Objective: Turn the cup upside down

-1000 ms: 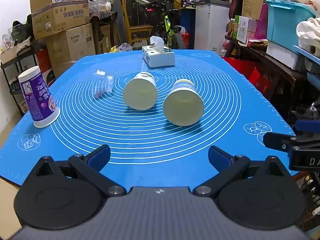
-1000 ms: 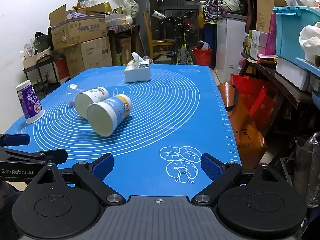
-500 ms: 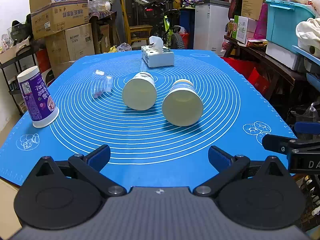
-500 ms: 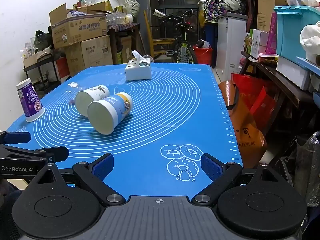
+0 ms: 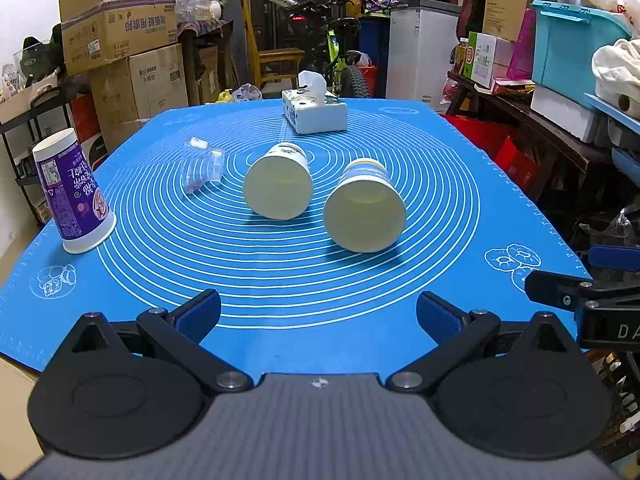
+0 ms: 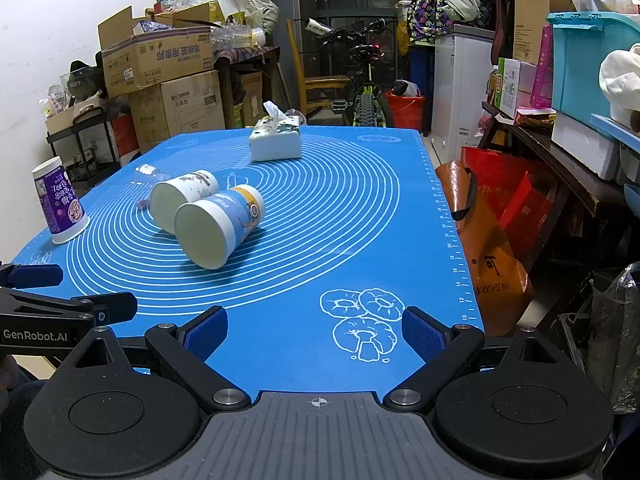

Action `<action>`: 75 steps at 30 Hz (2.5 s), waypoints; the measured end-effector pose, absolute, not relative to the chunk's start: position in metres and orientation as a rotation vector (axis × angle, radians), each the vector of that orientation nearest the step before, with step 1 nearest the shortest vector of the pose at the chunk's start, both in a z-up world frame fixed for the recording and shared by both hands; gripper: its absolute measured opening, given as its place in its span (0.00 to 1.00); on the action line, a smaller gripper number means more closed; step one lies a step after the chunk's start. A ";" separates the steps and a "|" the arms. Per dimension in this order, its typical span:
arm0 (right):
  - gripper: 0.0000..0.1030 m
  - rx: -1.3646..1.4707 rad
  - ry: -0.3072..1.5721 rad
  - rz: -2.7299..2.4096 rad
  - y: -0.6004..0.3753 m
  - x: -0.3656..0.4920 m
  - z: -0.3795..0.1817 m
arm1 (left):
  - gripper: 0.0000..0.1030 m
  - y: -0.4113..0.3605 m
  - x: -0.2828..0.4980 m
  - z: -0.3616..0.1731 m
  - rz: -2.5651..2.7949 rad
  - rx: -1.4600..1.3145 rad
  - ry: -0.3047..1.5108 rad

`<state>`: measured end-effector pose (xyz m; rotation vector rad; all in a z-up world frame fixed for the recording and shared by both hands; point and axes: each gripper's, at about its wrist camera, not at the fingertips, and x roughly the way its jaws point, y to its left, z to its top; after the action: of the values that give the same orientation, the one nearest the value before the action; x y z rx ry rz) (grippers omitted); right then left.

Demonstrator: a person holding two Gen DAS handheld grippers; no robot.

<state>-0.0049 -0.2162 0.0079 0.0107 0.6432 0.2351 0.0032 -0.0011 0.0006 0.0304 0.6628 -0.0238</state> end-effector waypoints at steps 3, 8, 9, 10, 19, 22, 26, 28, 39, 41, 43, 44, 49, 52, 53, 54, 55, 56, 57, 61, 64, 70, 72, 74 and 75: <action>0.91 0.009 0.646 0.232 -0.215 -0.006 0.006 | 1.00 -0.001 0.003 0.000 -0.023 0.031 0.663; 0.91 0.008 0.650 0.228 -0.216 -0.004 0.004 | 1.00 0.001 0.003 0.000 -0.018 0.027 0.661; 0.91 0.007 0.651 0.226 -0.216 -0.004 0.005 | 1.00 0.001 0.003 0.000 -0.019 0.026 0.662; 0.91 0.008 0.651 0.224 -0.216 -0.004 0.004 | 1.00 0.001 0.003 0.000 -0.020 0.023 0.663; 0.91 0.008 0.655 0.223 -0.217 -0.003 0.006 | 1.00 0.002 0.004 -0.001 -0.019 0.022 0.665; 0.91 0.008 0.655 0.224 -0.217 -0.004 0.007 | 1.00 0.003 0.005 -0.002 -0.017 0.023 0.665; 0.91 0.008 0.655 0.223 -0.217 -0.004 0.007 | 1.00 0.002 0.004 -0.001 -0.018 0.024 0.664; 0.91 0.008 0.655 0.223 -0.217 -0.004 0.007 | 1.00 0.003 0.004 -0.001 -0.018 0.025 0.664; 0.91 0.007 0.656 0.225 -0.217 -0.004 0.007 | 1.00 0.002 0.005 -0.001 -0.018 0.030 0.666; 0.91 0.008 0.656 0.225 -0.216 -0.004 0.007 | 1.00 0.002 0.005 -0.001 -0.019 0.030 0.666; 0.91 0.008 0.656 0.224 -0.216 -0.004 0.007 | 1.00 0.002 0.005 -0.001 -0.018 0.030 0.666; 0.91 0.008 0.656 0.224 -0.216 -0.004 0.007 | 1.00 0.002 0.005 -0.001 -0.018 0.030 0.666; 0.91 0.009 0.658 0.226 -0.216 -0.003 0.007 | 1.00 0.002 0.005 -0.001 -0.018 0.030 0.666; 0.91 0.011 0.654 0.229 -0.215 -0.004 0.008 | 1.00 0.002 0.005 -0.001 -0.017 0.031 0.665; 0.91 0.012 0.653 0.230 -0.216 -0.004 0.007 | 1.00 0.002 0.005 -0.001 -0.017 0.031 0.665; 0.91 0.014 0.652 0.230 -0.216 -0.004 0.007 | 1.00 0.002 0.005 -0.001 -0.018 0.031 0.665; 0.91 0.015 0.651 0.231 -0.217 -0.004 0.007 | 1.00 0.002 0.005 -0.001 -0.017 0.032 0.665; 0.91 0.015 0.650 0.231 -0.217 -0.004 0.007 | 1.00 0.001 0.005 0.000 -0.017 0.033 0.664; 0.91 0.016 0.649 0.230 -0.217 -0.004 0.008 | 1.00 0.001 0.005 0.001 -0.017 0.030 0.661; 0.91 0.023 0.629 0.224 -0.220 -0.004 0.009 | 1.00 -0.003 0.012 0.007 -0.023 0.036 0.632; 0.91 0.029 0.616 0.211 -0.224 0.000 0.011 | 1.00 -0.007 0.022 0.014 -0.018 0.057 0.601; 0.91 0.037 0.593 0.177 -0.234 0.015 0.014 | 1.00 -0.023 0.056 0.019 -0.040 0.062 0.574; 0.91 0.041 0.586 0.169 -0.238 0.019 0.015 | 1.00 -0.029 0.070 0.016 -0.043 0.069 0.576; 0.91 0.044 0.584 0.163 -0.240 0.023 0.014 | 1.00 -0.034 0.085 0.011 -0.052 0.076 0.595; 0.91 0.046 0.584 0.160 -0.241 0.025 0.014 | 1.00 -0.037 0.092 0.009 -0.057 0.079 0.605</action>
<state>0.0249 -0.2414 0.0138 0.0461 0.5843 0.1604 0.0924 -0.0372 0.0090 0.0786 0.6047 -0.0568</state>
